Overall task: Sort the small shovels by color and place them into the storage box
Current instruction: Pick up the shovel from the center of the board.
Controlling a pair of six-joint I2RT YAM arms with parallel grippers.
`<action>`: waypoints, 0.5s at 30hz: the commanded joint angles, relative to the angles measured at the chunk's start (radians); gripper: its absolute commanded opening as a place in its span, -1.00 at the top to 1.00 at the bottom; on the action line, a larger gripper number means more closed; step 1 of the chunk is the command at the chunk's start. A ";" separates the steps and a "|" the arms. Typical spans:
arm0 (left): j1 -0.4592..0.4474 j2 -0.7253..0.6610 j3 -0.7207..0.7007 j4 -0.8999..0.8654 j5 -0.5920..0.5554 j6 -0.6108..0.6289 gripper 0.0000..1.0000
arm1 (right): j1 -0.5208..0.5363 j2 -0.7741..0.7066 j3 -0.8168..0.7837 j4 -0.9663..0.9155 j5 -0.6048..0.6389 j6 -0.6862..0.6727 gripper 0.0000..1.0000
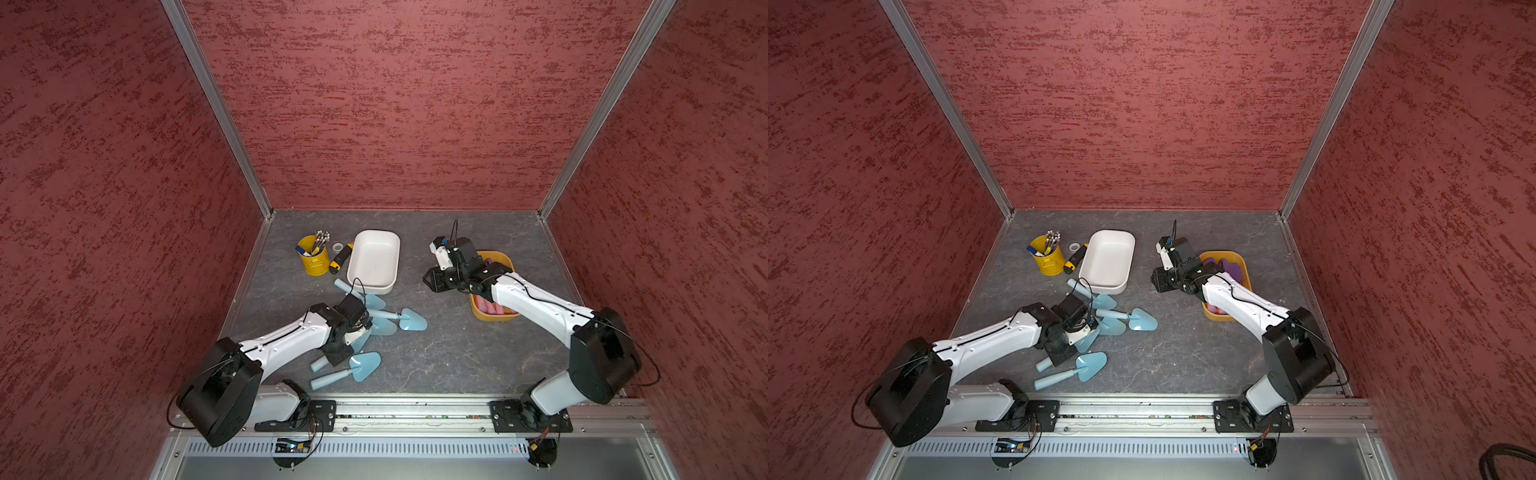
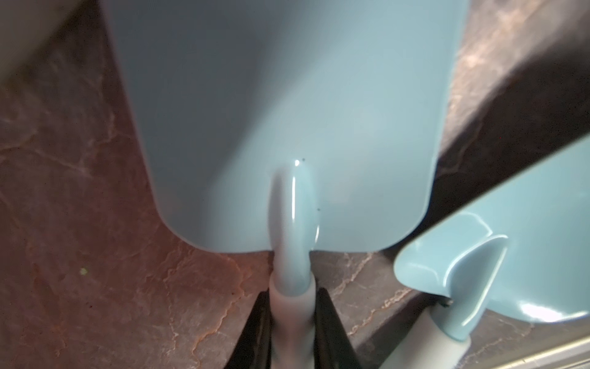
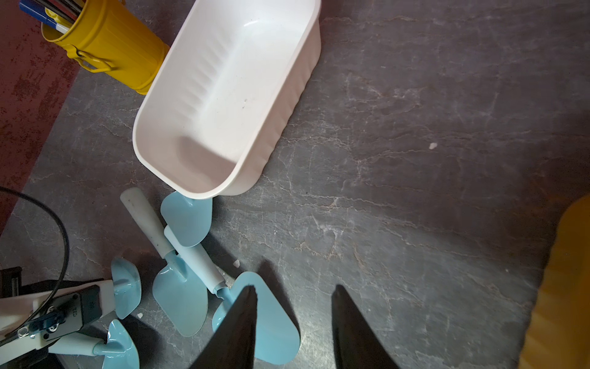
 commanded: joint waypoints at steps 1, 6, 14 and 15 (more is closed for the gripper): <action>-0.002 -0.042 0.034 -0.014 -0.005 -0.026 1.00 | 0.006 -0.037 0.010 -0.015 0.037 -0.005 0.17; 0.002 -0.098 0.074 -0.060 0.036 -0.045 1.00 | 0.006 -0.054 0.019 -0.031 0.068 -0.001 0.17; 0.041 -0.149 0.195 -0.111 0.114 -0.048 1.00 | 0.006 -0.056 0.054 -0.024 0.062 0.003 0.17; 0.047 -0.145 0.221 -0.113 0.126 -0.045 1.00 | 0.006 -0.053 0.059 -0.025 0.059 0.003 0.16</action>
